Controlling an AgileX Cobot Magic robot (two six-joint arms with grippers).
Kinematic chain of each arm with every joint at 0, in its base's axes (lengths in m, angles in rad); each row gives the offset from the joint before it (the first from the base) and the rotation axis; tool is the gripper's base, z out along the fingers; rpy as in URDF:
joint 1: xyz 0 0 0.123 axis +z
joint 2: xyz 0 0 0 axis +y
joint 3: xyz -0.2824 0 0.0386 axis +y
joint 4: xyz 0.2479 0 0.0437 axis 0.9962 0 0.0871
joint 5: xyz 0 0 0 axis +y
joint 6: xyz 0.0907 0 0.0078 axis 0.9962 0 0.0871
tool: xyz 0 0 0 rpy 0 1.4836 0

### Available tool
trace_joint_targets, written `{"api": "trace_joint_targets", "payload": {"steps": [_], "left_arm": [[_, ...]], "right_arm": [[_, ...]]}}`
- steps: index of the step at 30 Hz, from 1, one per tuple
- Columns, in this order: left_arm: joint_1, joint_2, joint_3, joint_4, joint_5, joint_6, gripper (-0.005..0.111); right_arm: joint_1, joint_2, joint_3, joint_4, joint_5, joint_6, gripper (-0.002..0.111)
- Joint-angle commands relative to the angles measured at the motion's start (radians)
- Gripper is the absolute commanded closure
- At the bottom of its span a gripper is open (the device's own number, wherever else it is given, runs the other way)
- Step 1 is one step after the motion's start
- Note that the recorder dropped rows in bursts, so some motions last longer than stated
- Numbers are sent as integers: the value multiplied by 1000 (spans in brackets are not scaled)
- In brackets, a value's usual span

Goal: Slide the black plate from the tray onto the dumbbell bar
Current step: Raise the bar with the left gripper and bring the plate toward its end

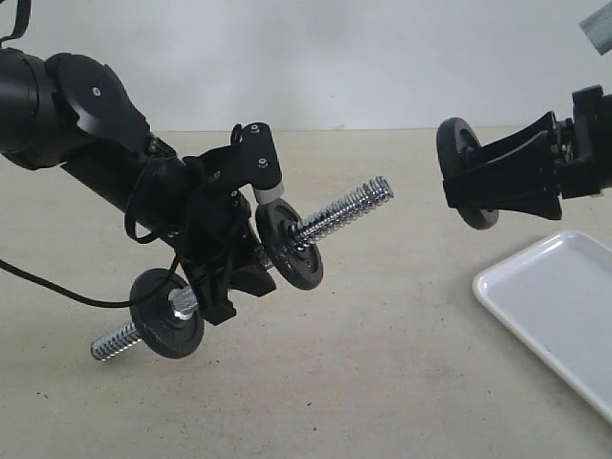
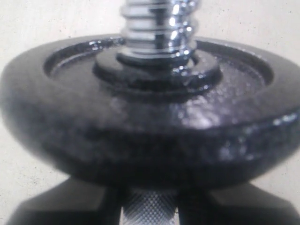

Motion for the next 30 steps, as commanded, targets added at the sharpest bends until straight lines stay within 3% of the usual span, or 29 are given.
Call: {"api": "trace_joint_targets", "payload": {"steps": [1, 22, 30], "left_arm": [[-2, -56, -30, -81, -21, 8, 102], [-2, -56, -30, -81, -19, 8, 102], [-2, -50, -30, -81, -30, 8, 102]], "right_arm": [[-2, -11, -16, 87, 38, -10, 108], [1, 105, -16, 175, 38, 22, 108], [90, 107, -16, 169, 38, 20, 108]]}}
